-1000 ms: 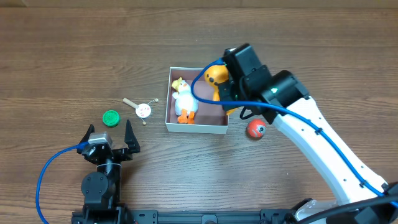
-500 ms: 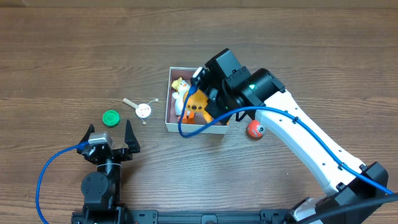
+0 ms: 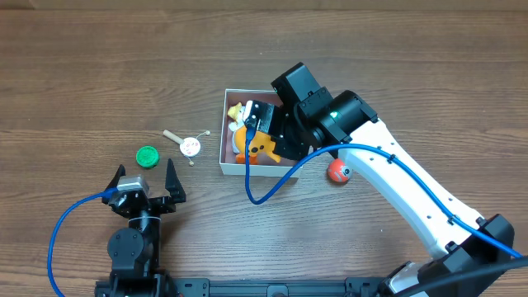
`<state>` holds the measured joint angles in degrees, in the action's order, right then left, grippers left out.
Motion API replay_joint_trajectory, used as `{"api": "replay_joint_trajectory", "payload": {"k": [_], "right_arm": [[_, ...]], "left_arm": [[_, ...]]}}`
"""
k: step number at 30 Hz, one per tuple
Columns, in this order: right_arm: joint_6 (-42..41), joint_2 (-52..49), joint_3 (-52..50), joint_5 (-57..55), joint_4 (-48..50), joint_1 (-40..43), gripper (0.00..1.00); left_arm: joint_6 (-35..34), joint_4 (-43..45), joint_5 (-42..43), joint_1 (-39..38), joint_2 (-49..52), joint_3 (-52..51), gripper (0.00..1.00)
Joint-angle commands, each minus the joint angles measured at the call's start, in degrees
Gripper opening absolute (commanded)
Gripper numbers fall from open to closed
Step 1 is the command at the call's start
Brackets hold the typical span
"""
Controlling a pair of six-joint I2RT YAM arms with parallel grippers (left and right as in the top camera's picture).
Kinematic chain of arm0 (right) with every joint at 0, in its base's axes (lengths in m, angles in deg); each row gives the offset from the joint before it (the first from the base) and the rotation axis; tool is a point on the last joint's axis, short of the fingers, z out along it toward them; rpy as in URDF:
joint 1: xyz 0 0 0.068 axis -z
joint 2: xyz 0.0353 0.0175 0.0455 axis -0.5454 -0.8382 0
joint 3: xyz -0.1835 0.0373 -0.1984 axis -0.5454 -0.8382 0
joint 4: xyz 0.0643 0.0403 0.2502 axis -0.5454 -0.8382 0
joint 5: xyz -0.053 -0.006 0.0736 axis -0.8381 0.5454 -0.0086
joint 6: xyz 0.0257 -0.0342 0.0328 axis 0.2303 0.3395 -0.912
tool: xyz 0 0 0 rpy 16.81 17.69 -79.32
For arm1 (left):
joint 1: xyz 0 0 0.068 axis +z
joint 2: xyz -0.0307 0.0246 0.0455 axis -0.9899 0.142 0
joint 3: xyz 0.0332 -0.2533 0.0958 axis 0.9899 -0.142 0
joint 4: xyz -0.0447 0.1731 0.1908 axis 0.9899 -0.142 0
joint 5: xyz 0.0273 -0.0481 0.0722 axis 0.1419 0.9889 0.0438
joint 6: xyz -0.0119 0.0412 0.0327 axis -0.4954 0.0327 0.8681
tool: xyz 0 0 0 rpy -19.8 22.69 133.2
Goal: Pack container
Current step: 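Lift the orange dog with the right gripper and carry it into the box, then lower the dog beside the duck and release it from the right gripper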
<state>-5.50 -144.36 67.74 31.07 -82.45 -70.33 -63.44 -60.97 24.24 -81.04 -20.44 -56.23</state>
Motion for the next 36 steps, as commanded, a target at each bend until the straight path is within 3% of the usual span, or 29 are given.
{"api": "replay_joint_trajectory", "payload": {"k": [1,15,36], "right_arm": [[-1.84,-1.27,1.11,1.68,2.6,-0.26,0.04],[-6.73,-4.85,1.11,-11.39,12.37,0.76,0.04],[-7.56,-13.16,0.42,-9.7,16.94,3.63,0.04]], "left_arm": [[-0.52,0.09,-0.52,0.35,-0.55,-0.17,1.0],[-0.52,0.09,-0.52,0.35,-0.52,-0.17,1.0],[-0.5,0.09,-0.52,0.35,-0.52,-0.17,1.0]]}}
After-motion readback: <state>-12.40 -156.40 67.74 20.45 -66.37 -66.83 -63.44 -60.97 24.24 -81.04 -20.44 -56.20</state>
